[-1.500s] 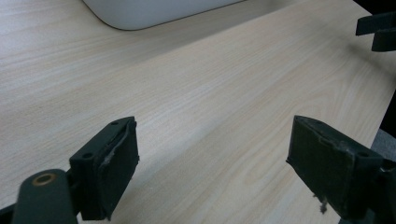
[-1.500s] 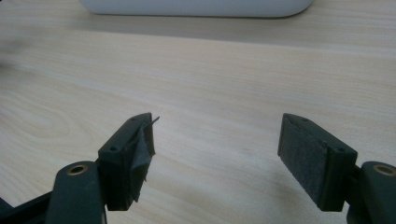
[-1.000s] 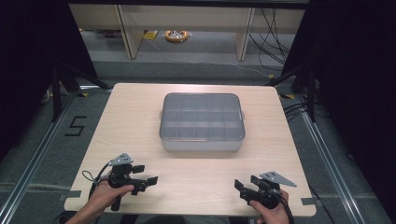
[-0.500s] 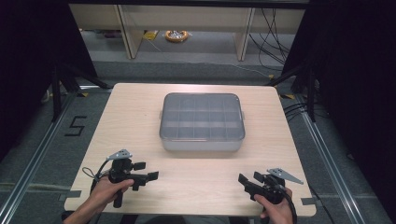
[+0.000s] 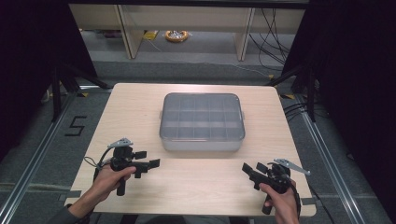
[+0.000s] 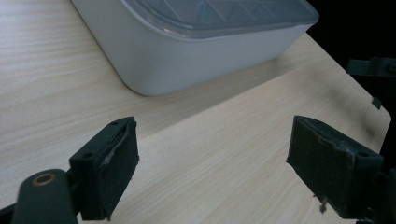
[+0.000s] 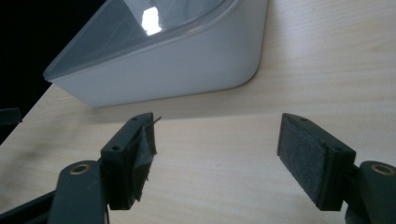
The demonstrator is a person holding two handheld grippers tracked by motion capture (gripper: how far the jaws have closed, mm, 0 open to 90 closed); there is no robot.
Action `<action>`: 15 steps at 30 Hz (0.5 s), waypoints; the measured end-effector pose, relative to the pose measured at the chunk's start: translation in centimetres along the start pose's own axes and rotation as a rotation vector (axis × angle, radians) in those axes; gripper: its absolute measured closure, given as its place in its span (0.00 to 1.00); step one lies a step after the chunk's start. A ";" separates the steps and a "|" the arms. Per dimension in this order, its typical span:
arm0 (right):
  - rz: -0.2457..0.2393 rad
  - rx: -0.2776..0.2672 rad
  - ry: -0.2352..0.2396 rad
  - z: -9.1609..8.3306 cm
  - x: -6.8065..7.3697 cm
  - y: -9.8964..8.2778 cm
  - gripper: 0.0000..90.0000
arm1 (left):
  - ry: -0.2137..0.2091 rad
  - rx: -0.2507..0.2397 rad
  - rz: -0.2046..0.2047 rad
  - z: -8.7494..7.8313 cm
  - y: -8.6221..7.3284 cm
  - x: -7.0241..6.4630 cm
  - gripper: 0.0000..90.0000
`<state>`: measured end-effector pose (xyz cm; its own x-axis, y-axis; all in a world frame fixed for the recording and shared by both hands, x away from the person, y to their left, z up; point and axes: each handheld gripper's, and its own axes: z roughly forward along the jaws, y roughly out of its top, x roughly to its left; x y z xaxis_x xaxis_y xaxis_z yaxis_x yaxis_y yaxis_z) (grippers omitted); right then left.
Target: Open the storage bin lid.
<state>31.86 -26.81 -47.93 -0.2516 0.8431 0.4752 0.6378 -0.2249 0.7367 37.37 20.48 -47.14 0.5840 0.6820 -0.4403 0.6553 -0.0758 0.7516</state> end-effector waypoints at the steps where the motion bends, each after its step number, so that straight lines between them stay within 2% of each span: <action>1: 0.003 -0.006 -0.003 0.1 0.0 0.2 0.32 | -0.005 -0.007 -0.006 0.0 0.3 0.0 0.17; 2: -0.013 -0.009 0.001 0.0 -0.2 0.7 0.32 | -0.007 -0.007 -0.008 0.0 0.5 -0.1 0.17; 3: 0.027 -0.009 0.013 0.1 -0.1 0.9 0.32 | -0.010 -0.006 -0.001 0.0 0.7 -0.2 0.17; 4: 0.001 -0.017 -0.003 0.3 -0.4 1.2 0.32 | -0.011 -0.010 0.001 0.1 0.9 -0.2 0.17; 5: 0.021 -0.012 -0.005 0.3 -0.4 1.4 0.32 | -0.010 -0.011 -0.001 0.1 1.1 -0.3 0.17; 6: 0.016 -0.017 0.000 0.4 -0.5 1.7 0.32 | -0.007 -0.014 0.001 0.2 1.3 -0.4 0.17; 7: 0.095 0.008 0.003 0.3 0.1 2.0 0.32 | -0.007 -0.018 0.005 0.2 1.6 -0.4 0.17; 8: 0.025 -0.019 0.004 0.5 -0.5 2.4 0.32 | -0.006 -0.020 0.004 0.3 1.8 -0.3 0.17; 12: -0.004 -0.029 0.005 1.0 -0.9 3.7 0.32 | -0.013 -0.029 -0.010 0.7 2.9 0.0 0.17; 13: -0.004 -0.029 -0.010 1.1 -0.9 4.0 0.32 | -0.006 -0.026 -0.011 0.7 3.1 0.1 0.17; 14: 0.002 -0.032 -0.005 1.2 -1.0 4.3 0.32 | -0.002 -0.028 -0.011 0.8 3.3 0.1 0.17; 15: -0.013 -0.041 -0.016 1.5 -1.1 4.6 0.32 | -0.003 -0.027 -0.014 0.9 3.6 0.2 0.17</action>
<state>36.11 -28.07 -45.79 -0.2476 0.8537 0.4581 0.6042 -0.2336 0.7618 40.24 19.71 -45.00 0.5763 0.6807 -0.4522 0.6504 -0.0470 0.7582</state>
